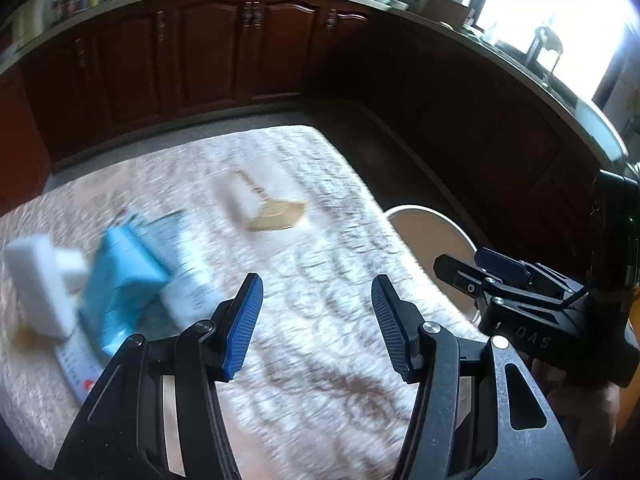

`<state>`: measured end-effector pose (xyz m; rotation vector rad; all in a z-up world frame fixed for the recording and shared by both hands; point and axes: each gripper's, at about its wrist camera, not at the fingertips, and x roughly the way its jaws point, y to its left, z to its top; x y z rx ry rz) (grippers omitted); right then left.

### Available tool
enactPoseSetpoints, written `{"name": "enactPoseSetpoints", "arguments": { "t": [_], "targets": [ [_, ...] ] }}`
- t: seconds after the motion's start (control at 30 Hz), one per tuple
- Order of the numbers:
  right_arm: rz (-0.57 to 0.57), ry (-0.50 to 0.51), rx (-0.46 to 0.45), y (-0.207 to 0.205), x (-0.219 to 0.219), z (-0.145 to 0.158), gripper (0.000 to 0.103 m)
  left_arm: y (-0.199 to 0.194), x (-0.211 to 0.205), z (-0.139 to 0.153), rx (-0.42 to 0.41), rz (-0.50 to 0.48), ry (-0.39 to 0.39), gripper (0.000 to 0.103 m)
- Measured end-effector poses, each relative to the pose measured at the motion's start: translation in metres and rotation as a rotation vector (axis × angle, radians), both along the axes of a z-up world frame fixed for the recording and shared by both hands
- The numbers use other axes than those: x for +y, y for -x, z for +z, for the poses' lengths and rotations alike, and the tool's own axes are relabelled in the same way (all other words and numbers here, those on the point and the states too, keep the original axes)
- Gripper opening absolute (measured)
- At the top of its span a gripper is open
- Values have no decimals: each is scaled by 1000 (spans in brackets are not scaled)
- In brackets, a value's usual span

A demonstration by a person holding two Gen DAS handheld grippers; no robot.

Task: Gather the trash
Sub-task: 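Move both open tools back over the table toward the remaining trash, then grasp the white sponge with the left gripper while the right gripper grasps the white medicine box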

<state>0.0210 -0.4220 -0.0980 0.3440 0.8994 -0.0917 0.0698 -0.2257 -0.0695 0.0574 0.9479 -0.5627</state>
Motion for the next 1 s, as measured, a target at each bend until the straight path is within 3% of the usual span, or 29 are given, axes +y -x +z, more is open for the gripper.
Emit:
{"name": "enactPoseSetpoints", "arguments": {
  "t": [0.37,0.47,0.63,0.87,1.0],
  "targets": [
    [171,2,-3,-26,79,4,68,-3,118,7,-25,185,-18,55],
    [212,-12,2,-34,97,0,70,-8,146,1,-17,239,-18,61],
    [269,-12,17,-44,126,-3,70,-20,194,-9,4,325,2,62],
    [315,-14,37,-58,150,-5,71,-42,215,-20,-10,361,44,62],
    [325,-8,46,-63,155,-8,71,-56,211,-33,23,339,54,62]
  ]
}}
